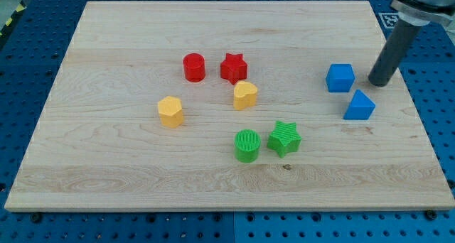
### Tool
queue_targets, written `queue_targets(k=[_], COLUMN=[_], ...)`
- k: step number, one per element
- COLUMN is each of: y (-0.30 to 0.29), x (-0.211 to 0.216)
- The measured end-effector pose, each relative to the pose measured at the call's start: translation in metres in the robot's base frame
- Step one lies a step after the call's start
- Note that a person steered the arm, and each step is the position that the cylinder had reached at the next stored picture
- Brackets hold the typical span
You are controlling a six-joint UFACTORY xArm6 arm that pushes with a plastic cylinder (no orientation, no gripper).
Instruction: Push the blue cube towards the center
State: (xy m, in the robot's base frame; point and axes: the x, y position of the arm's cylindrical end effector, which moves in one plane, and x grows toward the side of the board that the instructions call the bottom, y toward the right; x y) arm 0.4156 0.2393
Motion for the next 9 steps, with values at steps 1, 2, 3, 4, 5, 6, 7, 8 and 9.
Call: queue_targets(k=[1, 2, 3, 4, 5, 6, 7, 8, 9], y=[-0.021, -0.039, -0.049, -0.058, -0.066, -0.074, -0.086, -0.097, -0.099], x=[0.0, 0.0, 0.0, 0.0, 0.0, -0.012, -0.018, -0.019, -0.019])
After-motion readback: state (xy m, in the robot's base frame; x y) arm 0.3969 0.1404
